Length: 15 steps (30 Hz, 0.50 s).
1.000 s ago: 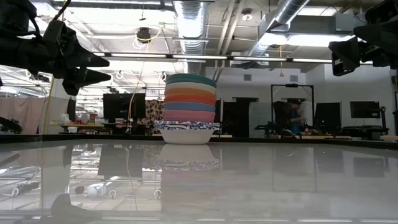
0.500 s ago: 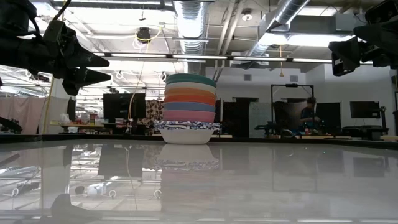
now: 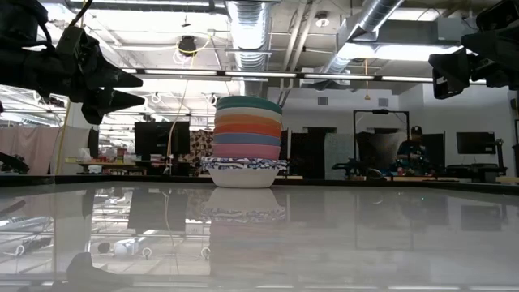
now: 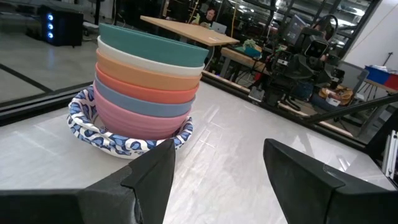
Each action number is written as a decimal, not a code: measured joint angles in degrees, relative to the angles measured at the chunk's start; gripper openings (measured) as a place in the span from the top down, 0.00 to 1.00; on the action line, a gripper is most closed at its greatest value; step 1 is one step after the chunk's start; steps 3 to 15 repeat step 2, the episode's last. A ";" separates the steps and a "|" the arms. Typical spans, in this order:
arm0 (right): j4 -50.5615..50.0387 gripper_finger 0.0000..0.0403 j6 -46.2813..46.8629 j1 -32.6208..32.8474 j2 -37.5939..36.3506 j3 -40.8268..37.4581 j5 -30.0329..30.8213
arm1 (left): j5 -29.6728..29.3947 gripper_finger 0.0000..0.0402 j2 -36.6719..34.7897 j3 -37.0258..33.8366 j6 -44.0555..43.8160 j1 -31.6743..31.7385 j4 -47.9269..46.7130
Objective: Nest bowls inside each other
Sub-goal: Return to Home Position
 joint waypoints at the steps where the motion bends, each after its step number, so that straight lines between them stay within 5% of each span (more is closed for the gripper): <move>1: 0.00 0.43 0.00 0.02 0.02 0.00 0.00 | -0.02 0.42 0.01 0.00 0.01 0.00 -0.01; 15: 0.00 0.43 -0.01 0.01 0.02 0.00 0.00 | -0.02 0.42 0.00 0.00 0.00 0.00 -0.01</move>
